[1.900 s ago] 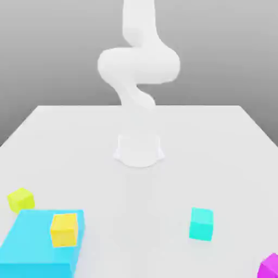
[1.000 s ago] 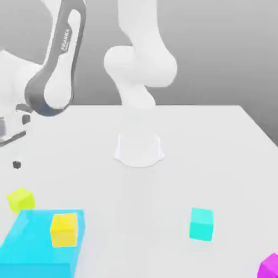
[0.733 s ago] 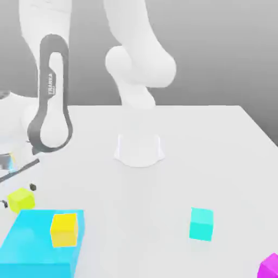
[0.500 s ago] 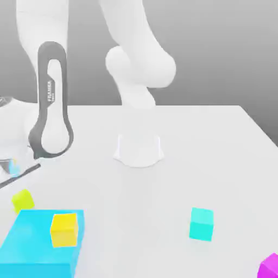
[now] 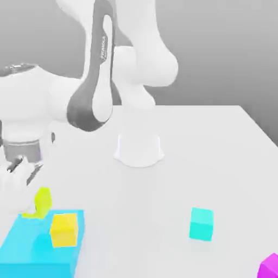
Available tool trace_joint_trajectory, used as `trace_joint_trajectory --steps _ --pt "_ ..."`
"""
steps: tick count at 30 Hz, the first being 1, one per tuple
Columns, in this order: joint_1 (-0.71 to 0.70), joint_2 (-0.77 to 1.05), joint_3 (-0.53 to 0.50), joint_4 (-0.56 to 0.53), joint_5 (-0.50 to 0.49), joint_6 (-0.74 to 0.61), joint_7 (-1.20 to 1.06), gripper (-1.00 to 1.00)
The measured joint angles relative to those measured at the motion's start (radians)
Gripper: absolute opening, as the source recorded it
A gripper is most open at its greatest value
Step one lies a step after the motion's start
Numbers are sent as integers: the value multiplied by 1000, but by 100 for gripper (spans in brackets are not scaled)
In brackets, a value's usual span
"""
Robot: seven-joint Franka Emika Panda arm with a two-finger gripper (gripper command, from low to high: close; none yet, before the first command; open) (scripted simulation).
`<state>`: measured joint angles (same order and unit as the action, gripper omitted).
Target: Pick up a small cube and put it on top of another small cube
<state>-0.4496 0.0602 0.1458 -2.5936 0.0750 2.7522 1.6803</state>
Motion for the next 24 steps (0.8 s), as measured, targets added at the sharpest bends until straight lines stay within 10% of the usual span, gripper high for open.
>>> trace_joint_trajectory --steps 12,21,22,24 --pt "486 -145 218 -85 38 -85 -466 -100" --pt "491 46 189 -142 -200 84 -311 -100" --pt "498 65 178 -142 -221 101 -296 100" --pt "498 65 178 -142 -221 101 -296 100"
